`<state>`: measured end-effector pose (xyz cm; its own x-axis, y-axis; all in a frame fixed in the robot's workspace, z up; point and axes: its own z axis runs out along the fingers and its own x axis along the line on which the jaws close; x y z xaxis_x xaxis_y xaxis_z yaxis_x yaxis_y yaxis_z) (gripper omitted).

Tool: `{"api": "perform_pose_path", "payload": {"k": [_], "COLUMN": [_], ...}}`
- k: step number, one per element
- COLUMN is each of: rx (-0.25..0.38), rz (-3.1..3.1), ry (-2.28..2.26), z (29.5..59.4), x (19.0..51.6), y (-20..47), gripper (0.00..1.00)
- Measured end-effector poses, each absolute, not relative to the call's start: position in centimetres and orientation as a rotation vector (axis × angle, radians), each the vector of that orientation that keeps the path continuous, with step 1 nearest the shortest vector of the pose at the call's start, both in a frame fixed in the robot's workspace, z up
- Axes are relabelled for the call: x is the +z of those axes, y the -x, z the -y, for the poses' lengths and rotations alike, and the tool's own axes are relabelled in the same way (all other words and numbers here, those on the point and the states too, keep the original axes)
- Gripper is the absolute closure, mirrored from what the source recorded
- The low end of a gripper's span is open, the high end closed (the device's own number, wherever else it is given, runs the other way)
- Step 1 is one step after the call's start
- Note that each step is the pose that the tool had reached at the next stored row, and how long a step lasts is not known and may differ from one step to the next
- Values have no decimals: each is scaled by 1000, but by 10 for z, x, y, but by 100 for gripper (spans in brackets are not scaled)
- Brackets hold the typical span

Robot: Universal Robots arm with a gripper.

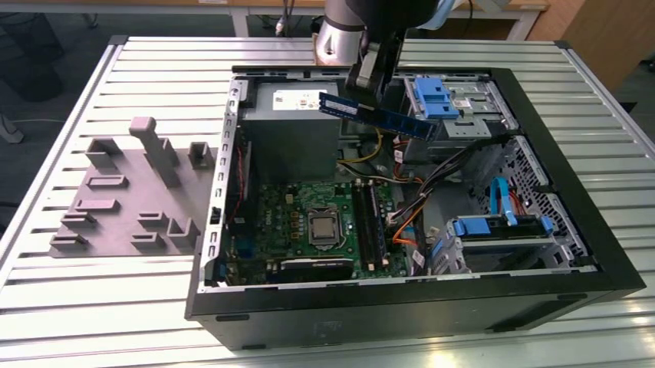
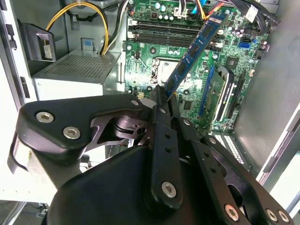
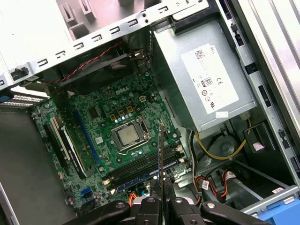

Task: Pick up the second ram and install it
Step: 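Insert the second ram into the second slot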

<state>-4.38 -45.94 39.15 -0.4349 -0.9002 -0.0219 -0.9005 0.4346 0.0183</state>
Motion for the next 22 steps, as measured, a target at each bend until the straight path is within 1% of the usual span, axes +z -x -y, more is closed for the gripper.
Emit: {"api": "perform_pose_path", "payload": {"k": [22], "rx": [42], "rz": [-2668], "ry": [1641], "z": [459], "x": [391], "y": [44], "gripper": [86]}}
